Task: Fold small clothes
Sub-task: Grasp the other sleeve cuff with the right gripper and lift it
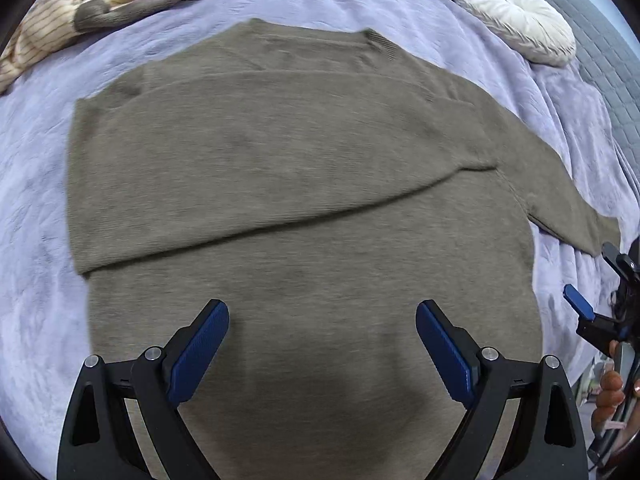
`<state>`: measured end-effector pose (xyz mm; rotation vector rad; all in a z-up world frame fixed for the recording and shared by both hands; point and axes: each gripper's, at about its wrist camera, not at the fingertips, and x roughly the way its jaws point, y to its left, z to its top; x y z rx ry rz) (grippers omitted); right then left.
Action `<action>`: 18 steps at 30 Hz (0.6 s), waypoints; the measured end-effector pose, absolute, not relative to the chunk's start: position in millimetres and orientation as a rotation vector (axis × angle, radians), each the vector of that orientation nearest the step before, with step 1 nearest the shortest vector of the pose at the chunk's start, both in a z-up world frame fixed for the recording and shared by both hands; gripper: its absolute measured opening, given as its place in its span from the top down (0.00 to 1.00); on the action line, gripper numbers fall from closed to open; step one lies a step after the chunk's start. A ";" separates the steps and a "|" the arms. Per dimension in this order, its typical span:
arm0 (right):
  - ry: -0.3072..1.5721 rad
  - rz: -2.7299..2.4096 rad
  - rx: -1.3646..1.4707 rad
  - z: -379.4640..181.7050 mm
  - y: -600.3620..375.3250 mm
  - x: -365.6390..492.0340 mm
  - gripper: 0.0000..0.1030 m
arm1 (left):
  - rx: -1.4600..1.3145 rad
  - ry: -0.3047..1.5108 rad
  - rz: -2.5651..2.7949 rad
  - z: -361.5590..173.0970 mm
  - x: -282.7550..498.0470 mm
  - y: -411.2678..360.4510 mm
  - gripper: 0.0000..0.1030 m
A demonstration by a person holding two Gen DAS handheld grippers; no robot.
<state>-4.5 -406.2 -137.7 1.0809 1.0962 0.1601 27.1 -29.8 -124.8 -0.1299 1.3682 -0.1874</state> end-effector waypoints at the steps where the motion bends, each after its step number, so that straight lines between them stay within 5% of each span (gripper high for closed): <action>1: 1.086 0.112 1.076 -137.0 -418.4 -6.9 0.14 | -0.127 1.370 -0.196 -125.2 28.7 -37.6 0.08; 18: 0.916 -0.221 1.232 -171.6 -581.5 11.2 0.14 | -0.154 1.357 -0.260 -138.7 56.7 -135.0 0.08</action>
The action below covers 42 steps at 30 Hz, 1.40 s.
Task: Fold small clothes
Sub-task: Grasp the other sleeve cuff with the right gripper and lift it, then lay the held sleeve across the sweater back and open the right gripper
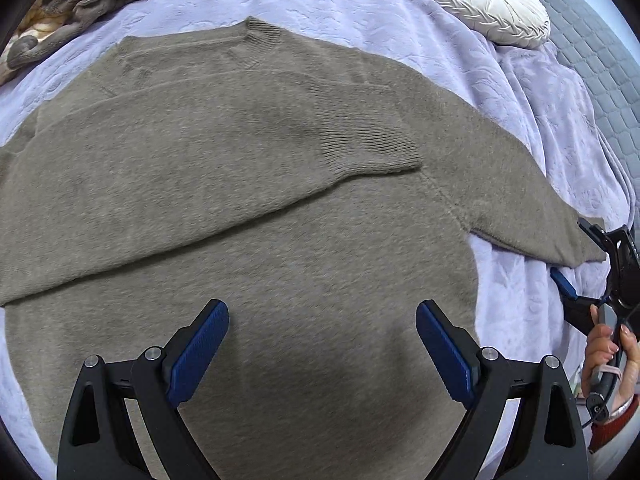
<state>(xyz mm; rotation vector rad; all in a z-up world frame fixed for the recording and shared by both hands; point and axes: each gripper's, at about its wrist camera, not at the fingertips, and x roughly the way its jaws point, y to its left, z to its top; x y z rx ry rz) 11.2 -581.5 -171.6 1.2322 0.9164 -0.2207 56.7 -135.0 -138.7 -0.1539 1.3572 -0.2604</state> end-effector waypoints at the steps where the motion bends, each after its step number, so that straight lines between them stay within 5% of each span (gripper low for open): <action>1: 0.904 -0.221 1.258 -174.6 -586.0 15.6 0.16 | -0.155 1.355 -0.262 -140.1 58.9 -139.5 0.08; 3: 0.883 -0.218 1.290 -177.2 -587.6 21.5 0.28 | -0.156 1.352 -0.265 -141.3 61.5 -144.6 0.08; 5: 0.859 -0.195 1.327 -179.6 -590.6 29.0 0.53 | -0.162 1.345 -0.266 -141.0 63.6 -146.1 0.08; 7: 0.842 -0.178 1.373 -183.9 -595.5 33.7 0.90 | -0.168 1.329 -0.256 -138.9 65.5 -144.6 0.08; 8: 0.833 -0.172 1.395 -185.6 -596.6 35.2 0.92 | -0.172 1.322 -0.253 -137.5 66.6 -142.4 0.08; 17: 0.798 0.061 1.112 -107.6 -555.8 90.0 0.92 | -0.224 1.221 -0.157 -119.1 81.7 -77.9 0.08; 25: 0.871 0.486 0.651 -34.9 -372.4 150.2 0.92 | -0.282 1.172 -0.014 -118.5 83.6 4.3 0.08; 35: 1.340 0.559 0.300 -156.0 -181.5 145.6 0.88 | -0.385 1.186 0.063 -142.7 64.0 86.2 0.08; 40: 1.253 0.426 0.641 -152.0 -233.6 132.3 0.52 | -0.467 1.159 -0.024 -141.5 63.4 100.8 0.08; 42: 1.216 0.362 0.787 -154.1 -254.8 137.9 0.52 | -0.526 1.141 -0.078 -137.9 66.0 106.5 0.08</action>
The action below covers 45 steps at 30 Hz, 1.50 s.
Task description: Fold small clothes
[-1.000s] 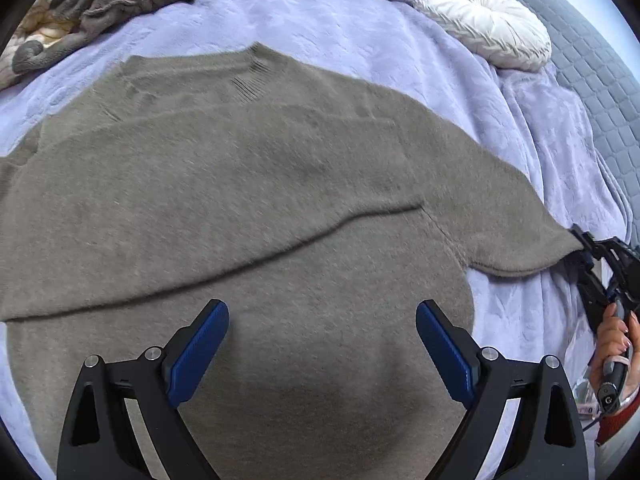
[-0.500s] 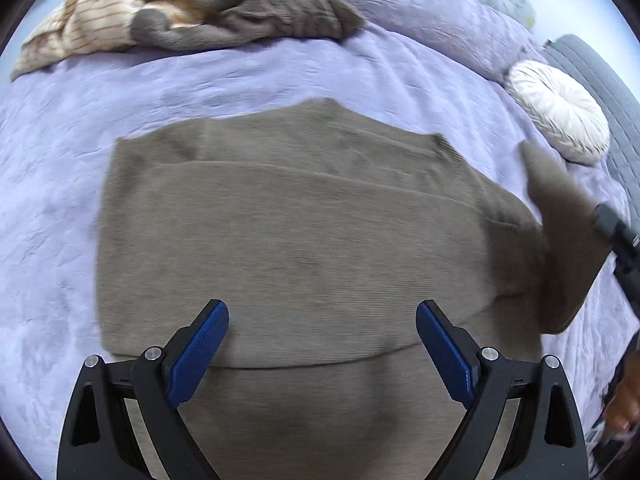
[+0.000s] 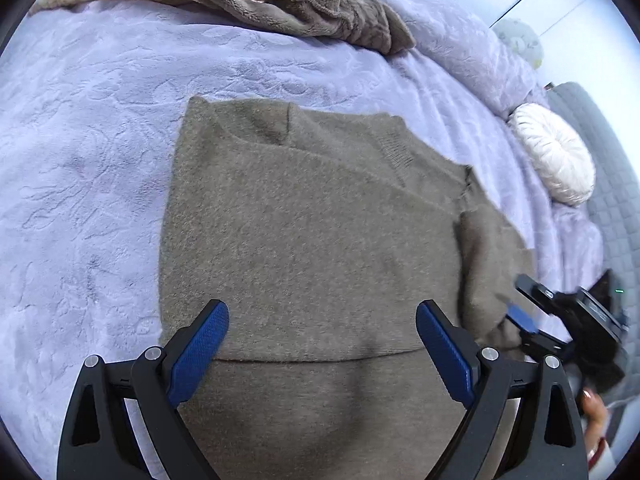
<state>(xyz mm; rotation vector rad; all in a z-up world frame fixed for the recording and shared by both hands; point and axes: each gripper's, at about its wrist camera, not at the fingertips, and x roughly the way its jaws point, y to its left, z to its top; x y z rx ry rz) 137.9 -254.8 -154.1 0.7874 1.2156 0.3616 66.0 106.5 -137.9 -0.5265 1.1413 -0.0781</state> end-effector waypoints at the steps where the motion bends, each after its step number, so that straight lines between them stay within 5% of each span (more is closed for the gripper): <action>1: 1.210 0.328 0.858 -158.7 -263.3 146.2 0.52 | -0.552 1.135 -0.101 -135.7 67.0 108.3 0.08; 3: 1.203 0.289 0.947 -163.9 -269.1 156.6 0.54 | -0.613 1.124 -0.162 -134.0 70.5 114.0 0.08; 6: 1.188 0.298 0.888 -156.2 -249.2 172.5 0.89 | -0.696 1.116 -0.247 -133.2 74.7 120.8 0.08; 15: 1.199 0.684 0.314 -112.6 -109.3 158.2 0.89 | -0.980 1.093 -0.310 -156.9 80.4 150.1 0.08; 22: 1.341 0.712 0.175 -143.3 -94.5 119.0 0.76 | -0.971 1.129 -0.279 -168.6 90.0 142.8 0.08; 25: 1.353 0.685 0.271 -140.3 -125.1 113.5 0.48 | -0.933 1.146 -0.263 -167.6 95.8 134.5 0.08; 33: 1.249 0.208 0.789 -154.4 -293.8 95.3 0.48 | -0.784 1.193 -0.216 -161.9 104.7 106.3 0.10; 36: 1.200 0.096 1.015 -172.5 -342.9 90.5 0.48 | -0.740 1.218 -0.163 -164.8 105.8 103.9 0.53; 37: 1.185 0.082 1.067 -180.2 -349.1 92.5 0.48 | -0.736 1.231 -0.162 -167.8 105.8 103.5 0.79; 38: 1.172 0.073 1.133 -189.7 -355.3 95.6 0.49 | -0.748 1.245 -0.177 -170.1 106.5 102.7 0.83; 39: 1.170 0.067 1.162 -194.8 -356.9 98.5 0.65 | -0.748 1.236 -0.180 -168.0 105.1 102.1 0.83; 40: 1.179 0.061 1.174 -199.5 -356.9 103.0 0.94 | -0.730 1.220 -0.188 -163.5 102.4 102.7 0.83; 45: 1.117 0.151 1.005 -162.0 -358.5 115.5 0.94 | -0.635 1.176 -0.212 -144.7 98.5 90.5 0.83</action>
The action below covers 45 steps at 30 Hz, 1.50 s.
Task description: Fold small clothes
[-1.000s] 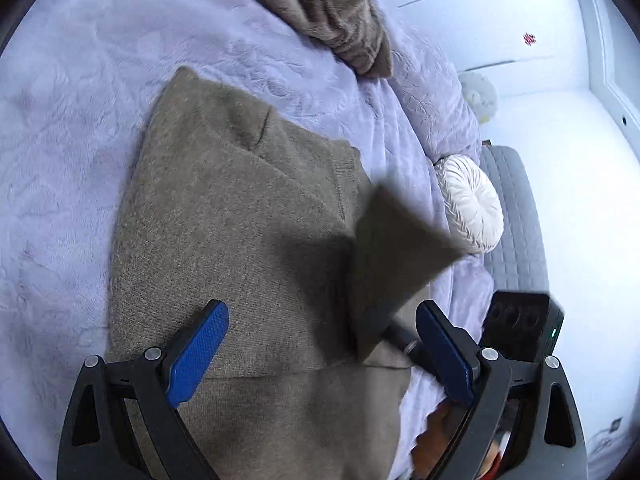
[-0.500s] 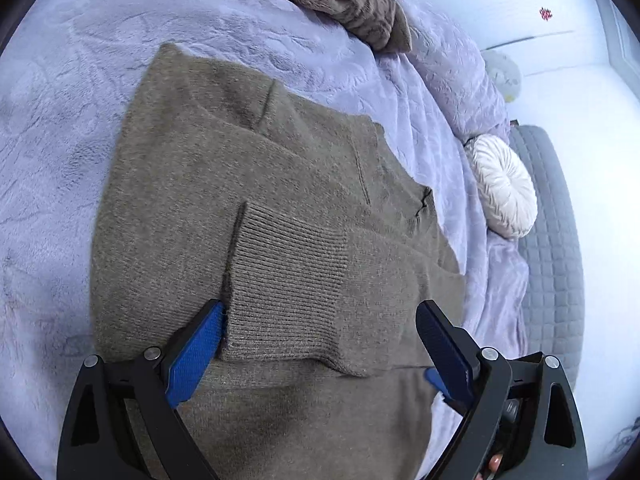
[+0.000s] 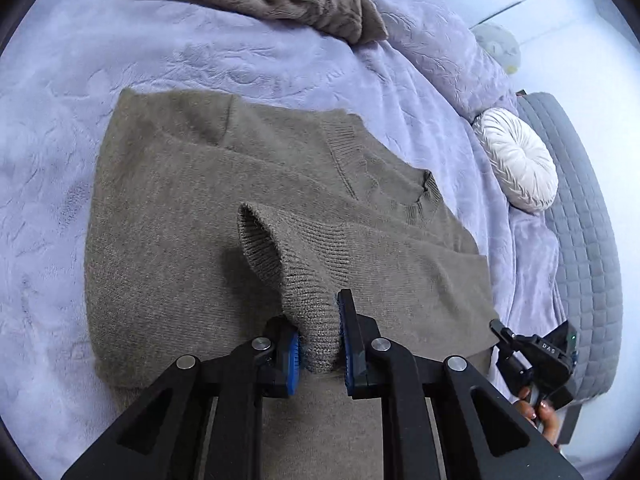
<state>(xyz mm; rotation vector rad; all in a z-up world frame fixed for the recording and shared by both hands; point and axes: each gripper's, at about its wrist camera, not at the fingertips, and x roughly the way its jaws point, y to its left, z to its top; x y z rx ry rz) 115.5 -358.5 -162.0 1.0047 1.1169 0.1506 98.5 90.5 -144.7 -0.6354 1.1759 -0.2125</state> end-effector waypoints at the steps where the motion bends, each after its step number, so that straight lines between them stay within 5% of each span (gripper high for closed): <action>1: 1.119 0.163 0.969 -157.6 -359.4 117.1 0.94 | -0.630 1.185 -0.200 -147.2 100.1 88.3 0.83; 9: 1.236 0.172 0.857 -200.4 -370.5 111.6 0.96 | -0.557 1.238 -0.059 -157.8 86.0 105.6 0.78; 14: 1.250 0.178 0.848 -180.4 -390.1 94.7 0.86 | -0.492 1.267 0.020 -147.2 70.0 130.5 0.73; 15: 1.245 0.166 0.811 -172.8 -392.7 91.9 0.77 | -0.492 1.269 0.027 -146.5 67.3 134.8 0.63; 16: 1.236 0.156 0.787 -167.7 -393.6 91.4 0.61 | -0.494 1.254 0.035 -143.3 63.5 139.2 0.32; 17: 1.221 0.150 0.770 -163.4 -395.9 92.2 0.54 | -0.488 1.226 0.056 -140.3 60.7 141.9 0.19; 23: 1.267 0.196 0.864 -185.3 -393.9 113.5 0.49 | -0.489 1.206 0.085 -137.6 59.7 152.5 0.19; 25: 1.320 0.167 0.824 -195.7 -384.6 119.1 0.68 | -0.480 1.205 0.080 -140.9 64.9 156.5 0.19; 30: 1.329 0.173 0.783 -193.8 -383.4 121.1 0.69 | -0.589 1.280 0.048 -176.7 82.1 167.0 0.23; 32: 1.354 0.170 0.816 -200.0 -385.6 123.7 0.68 | -0.576 1.266 0.009 -172.3 83.0 164.4 0.82; 33: 1.360 0.165 0.825 -200.9 -386.8 124.6 0.70 | -0.580 1.267 -0.014 -168.7 81.9 163.5 0.90; 34: 1.360 0.163 0.817 -198.6 -386.1 125.3 0.79 | -0.559 1.252 -0.017 -162.9 79.6 162.3 0.89; 36: 1.335 0.184 0.735 -182.9 -380.8 124.8 0.83 | -0.454 1.229 -0.012 -152.6 74.8 158.5 0.89; 40: 1.333 0.185 0.612 -172.1 -374.4 125.2 0.84 | -0.405 1.242 0.003 -160.7 75.6 160.7 0.89; 45: 1.344 0.150 0.619 -199.8 -377.6 124.3 0.83 | -0.424 1.230 0.074 -161.6 68.9 171.1 0.73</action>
